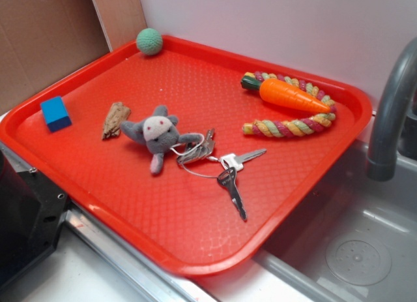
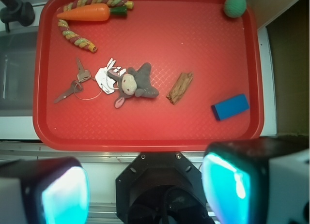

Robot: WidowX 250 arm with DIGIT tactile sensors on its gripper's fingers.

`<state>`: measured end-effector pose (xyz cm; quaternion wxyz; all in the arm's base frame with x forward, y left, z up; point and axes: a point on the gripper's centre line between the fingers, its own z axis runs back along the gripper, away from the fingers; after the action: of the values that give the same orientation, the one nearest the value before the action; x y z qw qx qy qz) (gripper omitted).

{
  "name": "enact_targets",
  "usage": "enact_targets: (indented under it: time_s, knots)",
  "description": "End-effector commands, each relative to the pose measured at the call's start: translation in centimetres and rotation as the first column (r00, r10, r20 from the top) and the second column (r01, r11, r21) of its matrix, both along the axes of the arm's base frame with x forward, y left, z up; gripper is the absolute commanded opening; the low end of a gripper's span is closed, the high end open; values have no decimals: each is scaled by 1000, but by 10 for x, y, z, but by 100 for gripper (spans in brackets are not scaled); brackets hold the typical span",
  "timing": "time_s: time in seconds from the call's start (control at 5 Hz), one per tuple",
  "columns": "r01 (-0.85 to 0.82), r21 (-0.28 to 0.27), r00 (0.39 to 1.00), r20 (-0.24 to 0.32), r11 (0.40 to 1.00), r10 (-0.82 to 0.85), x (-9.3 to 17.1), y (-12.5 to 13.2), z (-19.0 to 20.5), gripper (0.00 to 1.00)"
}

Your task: Grab the blue block.

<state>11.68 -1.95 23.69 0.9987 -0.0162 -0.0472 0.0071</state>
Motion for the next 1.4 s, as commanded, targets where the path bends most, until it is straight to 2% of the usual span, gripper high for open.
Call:
enact_targets:
  time_s: [0.0, 0.2, 0.4, 0.6, 0.8, 1.0, 1.2]
  knots:
    - [0, 0, 1000, 0, 1000, 0, 0, 0, 0, 100]
    - [-246, -51, 969, 15, 968, 247, 13, 37, -50, 100]
    - [-462, -156, 873, 92, 873, 479, 31, 62, -88, 100]
    - [-669, -105, 732, 81, 736, 677, 25, 91, -122, 100]
    - [-835, -46, 546, 42, 548, 836, 20, 113, -154, 100]
    - [-867, 3, 498, -3, 498, 867, 2, 133, -172, 100]
    - [-868, 65, 492, -25, 493, 870, -3, 146, -189, 100]
